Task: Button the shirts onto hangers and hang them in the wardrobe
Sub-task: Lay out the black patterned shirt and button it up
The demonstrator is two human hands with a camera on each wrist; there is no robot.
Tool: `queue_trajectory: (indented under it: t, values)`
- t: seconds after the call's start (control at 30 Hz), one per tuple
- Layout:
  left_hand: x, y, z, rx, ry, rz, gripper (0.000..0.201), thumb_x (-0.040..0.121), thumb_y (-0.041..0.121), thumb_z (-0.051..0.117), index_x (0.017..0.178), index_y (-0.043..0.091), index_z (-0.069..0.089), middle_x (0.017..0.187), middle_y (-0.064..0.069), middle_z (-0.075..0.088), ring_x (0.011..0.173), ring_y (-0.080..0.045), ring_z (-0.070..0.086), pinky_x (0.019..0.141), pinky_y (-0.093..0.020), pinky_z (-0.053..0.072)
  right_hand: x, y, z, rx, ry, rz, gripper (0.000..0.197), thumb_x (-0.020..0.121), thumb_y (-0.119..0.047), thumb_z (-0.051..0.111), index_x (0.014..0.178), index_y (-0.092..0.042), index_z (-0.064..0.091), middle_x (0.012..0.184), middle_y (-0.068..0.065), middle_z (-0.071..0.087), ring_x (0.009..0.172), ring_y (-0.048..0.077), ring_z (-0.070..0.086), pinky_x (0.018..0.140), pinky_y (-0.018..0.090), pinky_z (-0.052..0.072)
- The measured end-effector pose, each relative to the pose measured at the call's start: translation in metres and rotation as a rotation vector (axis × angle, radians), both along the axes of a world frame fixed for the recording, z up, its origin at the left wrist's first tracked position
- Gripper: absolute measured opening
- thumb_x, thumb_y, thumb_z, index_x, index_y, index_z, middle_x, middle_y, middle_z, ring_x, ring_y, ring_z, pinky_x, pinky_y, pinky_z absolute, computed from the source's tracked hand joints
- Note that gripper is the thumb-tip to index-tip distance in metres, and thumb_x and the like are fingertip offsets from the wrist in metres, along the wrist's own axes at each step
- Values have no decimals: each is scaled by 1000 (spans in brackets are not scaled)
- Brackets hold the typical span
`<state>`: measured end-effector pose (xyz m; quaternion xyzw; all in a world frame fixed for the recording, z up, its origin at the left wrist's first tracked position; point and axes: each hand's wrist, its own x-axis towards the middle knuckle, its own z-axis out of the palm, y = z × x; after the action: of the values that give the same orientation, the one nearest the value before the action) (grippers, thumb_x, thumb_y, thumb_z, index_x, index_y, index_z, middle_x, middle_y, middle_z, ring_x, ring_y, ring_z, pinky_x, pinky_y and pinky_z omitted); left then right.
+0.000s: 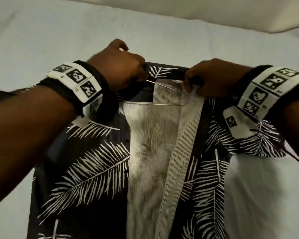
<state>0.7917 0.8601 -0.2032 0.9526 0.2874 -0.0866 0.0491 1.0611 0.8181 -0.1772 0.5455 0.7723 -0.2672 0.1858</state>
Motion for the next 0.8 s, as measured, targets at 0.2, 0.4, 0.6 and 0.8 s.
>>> queue_trajectory:
  t: [0.2, 0.4, 0.6, 0.8]
  values:
    - [14, -2, -20, 142, 21, 304, 21, 93, 33, 55, 101, 20, 71, 95, -5, 68, 94, -31, 68, 112, -51, 26, -44, -1, 1, 99, 311, -310, 12, 86, -21, 70, 96, -16, 73, 86, 0, 67, 68, 9, 59, 59, 20, 48]
    - [14, 7, -43, 67, -89, 469, 26, 93, 30, 59, 107, 11, 71, 111, -18, 65, 107, -40, 62, 119, -54, 20, -93, -16, -49, -188, 727, -674, 66, 97, -3, 50, 155, -26, 29, 120, 15, 64, 85, 33, 73, 75, 52, 61]
    - [-14, -67, -28, -37, -571, 711, 23, 90, 11, 60, 111, 11, 69, 110, -14, 64, 103, -35, 60, 86, -41, 43, -75, -36, -65, 6, 822, -902, 62, 93, 9, 49, 144, -26, 46, 106, 11, 69, 82, 27, 74, 76, 46, 62]
    - [-35, -165, -49, -344, -744, 1025, 13, 92, 8, 67, 98, 19, 68, 94, 9, 68, 88, -15, 65, 80, -31, 49, -105, -95, -64, 219, 477, -690, 15, 89, -10, 67, 91, -24, 71, 87, -9, 68, 82, 10, 65, 81, 22, 51]
